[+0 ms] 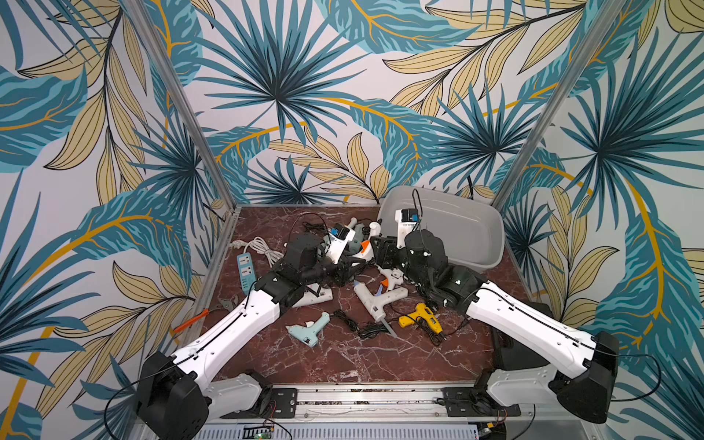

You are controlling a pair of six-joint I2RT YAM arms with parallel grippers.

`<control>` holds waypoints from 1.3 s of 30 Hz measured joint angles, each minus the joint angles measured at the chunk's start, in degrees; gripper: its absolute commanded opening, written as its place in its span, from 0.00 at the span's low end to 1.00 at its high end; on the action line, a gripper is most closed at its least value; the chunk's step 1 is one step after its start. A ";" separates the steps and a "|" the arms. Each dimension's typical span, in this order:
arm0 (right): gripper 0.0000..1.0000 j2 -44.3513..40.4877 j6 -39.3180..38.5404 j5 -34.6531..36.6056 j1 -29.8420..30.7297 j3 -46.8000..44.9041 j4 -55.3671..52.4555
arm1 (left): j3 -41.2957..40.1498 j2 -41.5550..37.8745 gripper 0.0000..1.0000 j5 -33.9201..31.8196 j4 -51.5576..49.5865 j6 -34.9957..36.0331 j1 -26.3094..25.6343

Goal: Put the hot melt glue gun into the storage box
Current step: Place the hot melt adhesive gun in the storage box.

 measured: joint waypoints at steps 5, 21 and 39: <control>0.69 -2.89 3.41 2.51 -1.29 4.13 -9.51 | -2.40 -0.57 0.00 -8.83 0.81 8.50 -0.74; 0.83 4.37 10.47 -7.02 -5.44 15.26 -20.33 | -0.46 4.09 0.00 -29.00 1.18 28.70 -7.10; 0.69 13.94 14.75 -11.76 -7.91 16.74 -18.56 | -0.39 4.98 0.00 -35.69 2.97 33.29 -9.14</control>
